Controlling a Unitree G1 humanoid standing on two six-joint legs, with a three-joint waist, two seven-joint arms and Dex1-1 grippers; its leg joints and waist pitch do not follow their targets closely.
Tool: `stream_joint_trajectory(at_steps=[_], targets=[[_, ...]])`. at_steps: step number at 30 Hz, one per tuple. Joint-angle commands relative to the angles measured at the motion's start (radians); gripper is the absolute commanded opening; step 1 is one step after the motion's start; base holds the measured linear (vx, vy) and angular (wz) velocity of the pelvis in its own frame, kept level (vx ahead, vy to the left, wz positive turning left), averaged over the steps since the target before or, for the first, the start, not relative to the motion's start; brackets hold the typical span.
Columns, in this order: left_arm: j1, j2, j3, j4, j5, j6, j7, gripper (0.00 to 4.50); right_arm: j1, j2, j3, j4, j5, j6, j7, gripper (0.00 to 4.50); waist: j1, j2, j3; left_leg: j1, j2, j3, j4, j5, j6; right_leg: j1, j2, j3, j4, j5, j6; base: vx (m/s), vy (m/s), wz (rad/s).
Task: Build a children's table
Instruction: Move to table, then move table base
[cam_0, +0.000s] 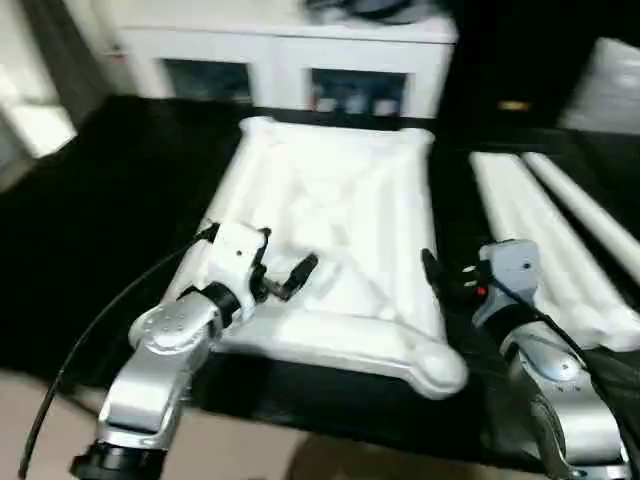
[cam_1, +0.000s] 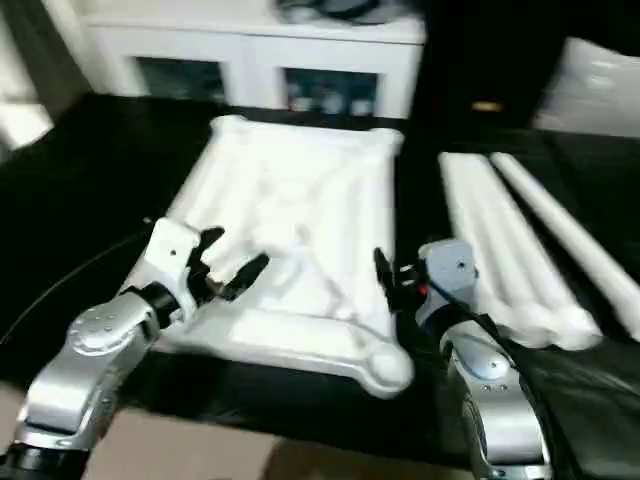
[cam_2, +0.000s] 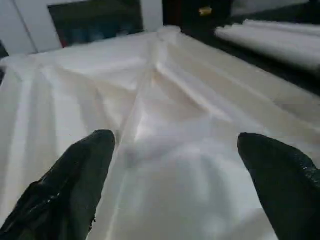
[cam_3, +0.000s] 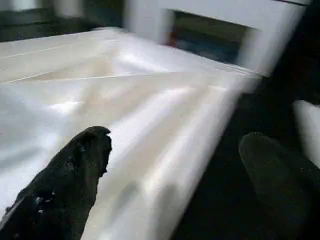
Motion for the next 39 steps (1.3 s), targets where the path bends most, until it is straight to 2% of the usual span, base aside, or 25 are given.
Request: stream_joint_trajectory(at_steps=[1, 2, 4, 6, 8, 11, 13, 15, 19, 20, 22, 25, 26, 27, 28, 29, 30, 31, 32, 33, 35, 36, 37, 38, 39], targets=[[-0.022, 0.025, -0.041, -0.021, -0.010, 0.016, -0.068, 4.47, -0.004, -0.031, 0.008, -0.010, 0.004, 0.007, 0.062, 4.50, -0.009, -0.001, -0.042, 0.009, 0.072, -0.007, -0.085, 0.227, 0.052, 0.059, -0.063, 0.042, -0.046, 0.329, -0.257, -0.080, 0.007, 0.02], [-0.025, 0.035, -0.050, -0.021, -0.011, 0.016, -0.083, 4.47, -0.006, -0.038, 0.008, -0.011, 0.006, 0.009, 0.074, 4.50, -0.006, -0.003, -0.035, 0.009, 0.079, -0.007, -0.095, 0.120, 0.065, 0.058, -0.071, 0.045, -0.056, 0.238, -0.269, -0.080, 0.007, 0.02], [-0.041, 0.070, -0.080, -0.027, -0.019, 0.016, -0.141, 4.47, -0.021, -0.057, -0.010, -0.011, 0.044, 0.029, 0.121, 4.50, -0.011, -0.006, -0.027, 0.007, 0.086, -0.005, -0.110, -0.003, 0.080, 0.059, -0.079, 0.046, -0.067, 0.116, -0.281, -0.085, 0.001, 0.02], [-0.067, 0.104, -0.112, -0.036, -0.027, 0.006, -0.205, 4.47, -0.037, -0.093, -0.024, -0.011, 0.066, 0.044, 0.164, 4.50, -0.014, -0.006, -0.023, 0.014, 0.090, 0.001, -0.120, -0.101, 0.084, 0.053, -0.080, 0.047, -0.075, 0.005, -0.282, -0.089, -0.001, 0.03], [-0.089, 0.111, -0.126, -0.031, -0.029, 0.004, -0.232, 4.20, -0.040, -0.120, -0.020, -0.006, 0.045, 0.039, 0.167, 4.50, -0.018, -0.008, -0.020, 0.013, 0.091, 0.008, -0.127, -0.139, 0.076, 0.051, -0.083, 0.047, -0.085, -0.082, -0.273, -0.095, -0.003, 0.05], [-0.155, 0.108, -0.163, 0.011, -0.025, 0.004, -0.282, 4.08, -0.026, -0.146, -0.041, -0.042, 0.109, 0.095, 0.217, 4.50, -0.022, -0.005, -0.017, 0.013, 0.091, 0.020, -0.126, -0.145, 0.074, 0.044, -0.084, 0.049, -0.096, -0.151, -0.259, -0.067, -0.010, 0.06], [-0.185, 0.100, -0.175, 0.019, -0.024, 0.021, -0.288, 3.77, -0.010, -0.141, -0.054, -0.075, 0.130, 0.093, 0.230, 4.50, -0.023, 0.010, -0.019, 0.006, 0.093, 0.021, -0.126, -0.116, 0.072, 0.045, -0.084, 0.046, -0.093, -0.131, -0.252, 0.000, 0.000, 0.00], [-0.201, 0.090, -0.179, 0.014, -0.033, 0.049, -0.271, 3.63, 0.004, -0.131, -0.058, -0.098, 0.136, 0.075, 0.222, 4.50, -0.025, 0.000, -0.025, -0.001, 0.093, 0.026, -0.122, -0.063, 0.078, 0.047, -0.083, 0.045, -0.090, -0.070, -0.247, 0.000, 0.000, 0.00], [-0.205, 0.053, -0.168, 0.000, -0.026, 0.063, -0.206, 3.63, 0.012, -0.099, -0.065, -0.124, 0.167, 0.110, 0.193, 4.50, -0.030, -0.002, -0.033, -0.009, 0.086, 0.031, -0.114, 0.013, 0.107, 0.048, -0.078, 0.041, -0.084, 0.027, -0.264, 0.000, 0.000, 0.00], [-0.194, -0.001, -0.138, -0.017, -0.021, 0.095, -0.118, 3.63, 0.022, -0.056, -0.075, -0.147, 0.147, 0.133, 0.112, 4.50, -0.031, -0.008, -0.032, -0.010, 0.090, 0.034, -0.113, 0.034, 0.113, 0.047, -0.079, 0.041, -0.082, 0.044, -0.273, 0.000, 0.000, 0.00], [-0.120, -0.071, -0.072, -0.048, 0.007, 0.081, 0.031, 3.63, 0.062, 0.061, -0.129, -0.207, 0.176, 0.188, -0.030, 4.50, -0.028, -0.021, -0.033, -0.011, 0.089, 0.038, -0.113, 0.048, 0.119, 0.045, -0.079, 0.038, -0.086, 0.036, -0.273, 0.000, 0.000, 0.00], [-0.069, -0.097, -0.046, -0.099, 0.024, 0.102, 0.099, 3.63, 0.095, 0.107, -0.121, -0.240, 0.159, 0.198, -0.081, 4.50, -0.028, -0.017, -0.032, -0.011, 0.095, 0.036, -0.119, 0.039, 0.110, 0.040, -0.073, 0.034, -0.087, 0.003, -0.249, 0.000, 0.000, 0.00], [-0.048, -0.109, -0.039, -0.133, 0.036, 0.117, 0.131, 3.63, 0.105, 0.131, -0.118, -0.240, 0.148, 0.196, -0.109, 4.50, -0.032, -0.007, -0.038, 0.033, 0.106, 0.077, -0.098, 0.001, 0.033, 0.001, -0.036, 0.071, -0.113, -0.058, -0.210, 0.000, 0.000, 0.00], [-0.035, -0.122, -0.033, -0.158, 0.044, 0.132, 0.157, 3.63, 0.106, 0.143, -0.123, -0.236, 0.148, 0.199, -0.128, 4.50, -0.027, -0.028, -0.039, 0.013, 0.079, 0.092, -0.099, 0.003, -0.062, 0.014, 0.008, 0.085, -0.092, 0.006, -0.187, 0.024, 0.003, -0.29], [-0.031, -0.130, -0.028, -0.174, 0.050, 0.146, 0.176, 3.63, 0.104, 0.143, -0.122, -0.229, 0.129, 0.196, -0.143, 4.50, -0.017, -0.019, -0.038, 0.017, 0.076, 0.100, -0.100, -0.015, -0.100, 0.001, 0.021, 0.089, -0.093, 0.012, -0.163, 0.011, 0.006, -0.53], [-0.031, -0.133, -0.027, -0.178, 0.053, 0.152, 0.182, 3.63, 0.101, 0.138, -0.120, -0.225, 0.114, 0.195, -0.149, 4.50, -0.018, -0.022, -0.040, 0.037, 0.078, 0.107, -0.101, -0.049, -0.140, -0.018, 0.045, 0.091, -0.090, 0.020, -0.121, 0.011, 0.006, -0.53], [-0.034, -0.139, -0.022, -0.193, 0.056, 0.170, 0.196, 3.63, 0.102, 0.121, -0.112, -0.227, 0.103, 0.207, -0.139, 4.50, -0.009, -0.027, -0.043, 0.049, 0.076, 0.123, -0.095, -0.067, -0.153, -0.034, 0.060, 0.099, -0.094, 0.046, -0.079, -0.008, 0.005, -0.42], [-0.036, -0.143, -0.018, -0.204, 0.057, 0.183, 0.206, 3.63, 0.102, 0.109, -0.107, -0.230, 0.097, 0.216, -0.130, 4.50, -0.012, -0.030, -0.041, 0.052, 0.075, 0.125, -0.094, -0.085, -0.156, -0.038, 0.069, 0.102, -0.089, 0.050, -0.070, -0.010, 0.015, -0.43], [-0.038, -0.150, -0.014, -0.213, 0.059, 0.192, 0.218, 3.63, 0.101, 0.104, -0.103, -0.236, 0.087, 0.216, -0.124, 4.50, -0.008, -0.043, -0.044, 0.041, 0.061, 0.134, -0.086, -0.094, -0.146, -0.030, 0.079, 0.117, -0.093, 0.066, -0.049, -0.010, 0.015, -0.43], [-0.040, -0.157, -0.003, -0.228, 0.060, 0.204, 0.234, 3.63, 0.100, 0.099, -0.106, -0.248, 0.076, 0.225, -0.130, 4.50, -0.009, -0.048, -0.042, 0.034, 0.048, 0.139, -0.075, -0.127, -0.130, -0.034, 0.091, 0.136, -0.100, 0.052, -0.035, -0.011, 0.018, -0.46], [-0.049, -0.173, 0.031, -0.266, 0.057, 0.236, 0.285, 3.63, 0.095, 0.072, -0.109, -0.271, 0.082, 0.240, -0.120, 4.50, -0.007, -0.065, -0.045, 0.006, 0.026, 0.131, -0.062, -0.126, -0.103, -0.009, 0.102, 0.168, -0.106, 0.051, -0.015, -0.017, 0.004, -0.46], [-0.050, -0.175, 0.036, -0.275, 0.059, 0.245, 0.296, 3.63, 0.093, 0.072, -0.112, -0.273, 0.087, 0.243, -0.124, 4.50, -0.006, -0.063, -0.040, -0.006, 0.023, 0.118, -0.063, -0.096, -0.098, -0.010, 0.110, 0.179, -0.110, 0.043, 0.011, -0.017, 0.018, -0.56], [-0.054, -0.173, 0.043, -0.295, 0.070, 0.263, 0.311, 3.63, 0.084, 0.086, -0.122, -0.260, 0.089, 0.226, -0.141, 4.50, -0.015, -0.056, -0.039, 0.009, 0.030, 0.112, -0.063, -0.102, -0.086, -0.030, 0.126, 0.179, -0.116, 0.002, 0.035, -0.018, 0.010, -0.54], [-0.056, -0.173, 0.044, -0.301, 0.074, 0.270, 0.315, 3.63, 0.079, 0.091, -0.125, -0.253, 0.086, 0.211, -0.150, 4.50, -0.015, -0.056, -0.039, 0.009, 0.030, 0.112, -0.063, -0.102, -0.086, -0.030, 0.126, 0.179, -0.116, 0.002, 0.035, -0.018, 0.010, -0.54], [-0.056, -0.173, 0.044, -0.301, 0.074, 0.270, 0.315, 3.63, 0.079, 0.091, -0.125, -0.253, 0.086, 0.211, -0.150, 4.50, -0.025, -0.056, -0.042, 0.033, 0.037, 0.111, -0.054, -0.119, -0.038, -0.053, 0.145, 0.179, -0.131, -0.065, 0.058, -0.021, -0.017, -0.40]])
